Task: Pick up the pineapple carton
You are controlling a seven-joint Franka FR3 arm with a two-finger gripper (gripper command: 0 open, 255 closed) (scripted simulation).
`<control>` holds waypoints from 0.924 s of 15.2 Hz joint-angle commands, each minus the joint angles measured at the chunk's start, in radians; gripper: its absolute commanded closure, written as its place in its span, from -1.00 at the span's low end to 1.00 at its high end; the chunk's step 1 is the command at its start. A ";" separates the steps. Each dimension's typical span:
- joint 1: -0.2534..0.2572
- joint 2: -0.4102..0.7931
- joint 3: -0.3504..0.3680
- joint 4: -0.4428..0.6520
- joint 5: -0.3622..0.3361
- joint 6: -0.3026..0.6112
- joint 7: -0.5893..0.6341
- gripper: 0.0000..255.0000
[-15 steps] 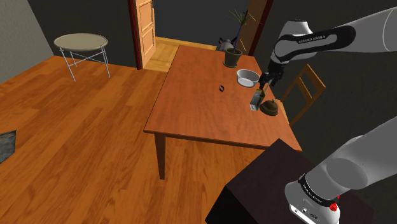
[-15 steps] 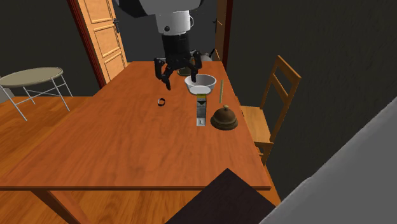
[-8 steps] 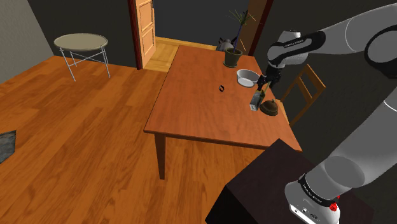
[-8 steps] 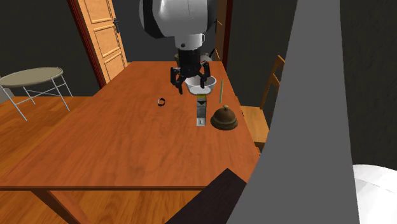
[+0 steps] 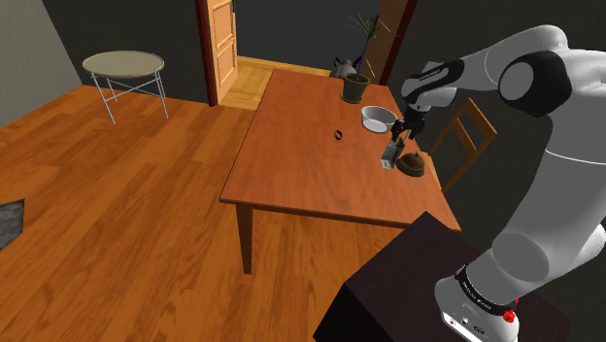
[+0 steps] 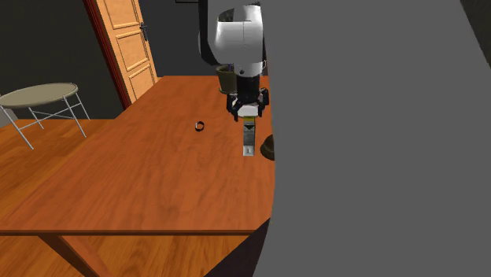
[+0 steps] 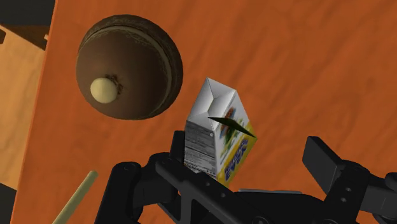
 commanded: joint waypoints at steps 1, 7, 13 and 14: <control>-0.024 0.060 0.005 0.055 0.028 0.001 -0.015 -1.00; -0.033 0.110 0.018 0.041 0.048 0.061 -0.028 -1.00; -0.036 0.123 0.022 0.038 0.054 0.078 -0.032 1.00; -0.037 0.124 0.022 0.038 0.054 0.078 -0.032 1.00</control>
